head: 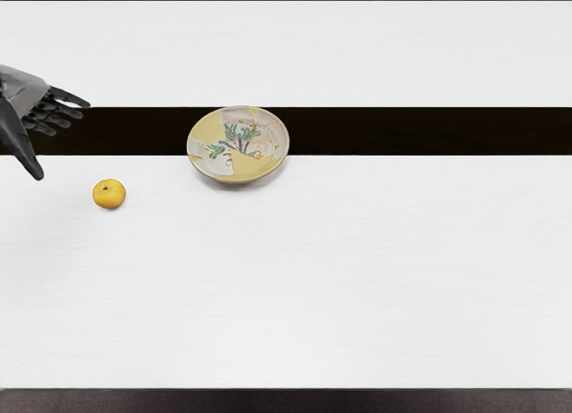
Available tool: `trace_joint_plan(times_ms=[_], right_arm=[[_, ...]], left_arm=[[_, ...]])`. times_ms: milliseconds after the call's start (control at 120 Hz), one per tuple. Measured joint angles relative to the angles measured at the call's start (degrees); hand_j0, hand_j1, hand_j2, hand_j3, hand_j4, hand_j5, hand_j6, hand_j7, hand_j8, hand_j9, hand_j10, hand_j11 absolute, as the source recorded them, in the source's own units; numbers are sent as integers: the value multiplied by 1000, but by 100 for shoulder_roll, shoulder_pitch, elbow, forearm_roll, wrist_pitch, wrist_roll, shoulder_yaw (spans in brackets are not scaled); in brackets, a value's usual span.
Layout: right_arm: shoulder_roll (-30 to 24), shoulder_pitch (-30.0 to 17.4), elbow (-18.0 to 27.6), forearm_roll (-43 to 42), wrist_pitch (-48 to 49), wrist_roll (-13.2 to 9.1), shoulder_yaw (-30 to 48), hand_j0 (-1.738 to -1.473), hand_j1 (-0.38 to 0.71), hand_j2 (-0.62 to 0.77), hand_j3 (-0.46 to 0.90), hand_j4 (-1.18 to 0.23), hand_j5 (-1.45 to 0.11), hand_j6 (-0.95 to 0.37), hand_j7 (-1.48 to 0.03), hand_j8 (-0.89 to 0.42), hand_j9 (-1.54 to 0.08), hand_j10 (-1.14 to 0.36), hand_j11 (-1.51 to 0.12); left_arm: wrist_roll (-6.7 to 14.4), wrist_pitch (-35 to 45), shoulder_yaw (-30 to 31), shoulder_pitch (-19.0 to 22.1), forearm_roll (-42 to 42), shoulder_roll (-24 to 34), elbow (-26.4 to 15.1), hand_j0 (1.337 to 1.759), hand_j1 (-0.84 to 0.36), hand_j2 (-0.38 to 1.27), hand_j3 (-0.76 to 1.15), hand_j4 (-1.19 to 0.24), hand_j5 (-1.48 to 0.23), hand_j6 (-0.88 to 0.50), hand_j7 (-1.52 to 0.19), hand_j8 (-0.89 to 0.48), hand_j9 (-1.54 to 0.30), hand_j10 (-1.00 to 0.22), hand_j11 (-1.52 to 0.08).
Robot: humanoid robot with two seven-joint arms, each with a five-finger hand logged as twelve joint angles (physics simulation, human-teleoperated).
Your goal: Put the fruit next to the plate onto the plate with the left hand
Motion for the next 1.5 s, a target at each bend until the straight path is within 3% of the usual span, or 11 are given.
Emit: trace_joint_plan(times_ms=[417, 633, 683, 883, 983, 1192, 1333, 1433, 1500], right_arm=[[0, -140, -53, -37, -262, -8, -17, -1658, -340, -2, 0, -8, -10, -8, -10, -8, -10, -8, -10], [0, -142, -53, -37, -267, -8, -17, -1658, -340, -2, 0, -8, -10, -8, -10, -8, -10, -8, -10], [0, -142, -53, -37, -267, -8, -17, -1658, -340, -2, 0, -8, -10, -8, -10, -8, -10, -8, -10], [0, -143, -53, -36, -267, -8, -17, -1658, -340, -2, 0, -8, -10, -8, -10, -8, -10, -8, -10], [0, -143, -53, -37, -267, -8, -16, -1658, -340, -2, 0, -8, -10, -8, -10, -8, -10, -8, -10], [0, -143, -53, -36, -267, -8, -17, -1658, -340, -2, 0, -8, -10, -8, -10, -8, -10, -8, -10], [0, -143, -53, -37, -267, -8, -17, -1658, -340, -2, 0, -8, -10, -8, -10, -8, -10, -8, -10], [0, -143, -53, -38, -267, -9, -16, -1658, -340, -2, 0, -8, -10, -8, -10, -8, -10, -8, -10], [0, -143, -53, -39, -267, -8, -17, -1658, -340, -2, 0, -8, -10, -8, -10, -8, -10, -8, -10]], left_arm=[[3, 0, -223, 78, 146, -90, 34, 1658, 339, 2, 0, -9, -11, -9, -11, -9, -11, -9, -11], [1, 27, -293, -14, 421, -1213, -19, 1658, 341, 1, 0, -7, -9, -8, -9, -7, -9, -7, -9], [1, 476, -219, -141, 441, -1213, -314, 1658, 341, 1, 0, -7, -8, -7, -8, -7, -8, -7, -8], [13, 3514, -119, -254, 415, -1318, -1819, 1658, 341, 1, 0, -7, -9, -7, -9, -7, -9, -7, -9], [14, 4555, -102, -145, 468, -1613, -2238, 1658, 341, 1, 0, -7, -9, -7, -9, -7, -9, -7, -9], [12, 5102, 14, -20, 513, -1677, -2462, 1658, 341, 1, 0, -7, -9, -7, -9, -7, -9, -7, -9], [-1, 5198, 140, 511, 481, -1845, -2429, 1658, 340, 2, 0, -8, -10, -8, -10, -8, -10, -8, -10], [-15, 5230, 176, 591, 412, -1880, -2332, 1658, 336, 2, 0, -11, -15, -12, -15, -11, -15, -11, -15], [-20, 5339, 188, 945, 295, -2037, -2201, 1658, 332, 3, 0, -14, -18, -14, -18, -14, -18, -14, -18]])
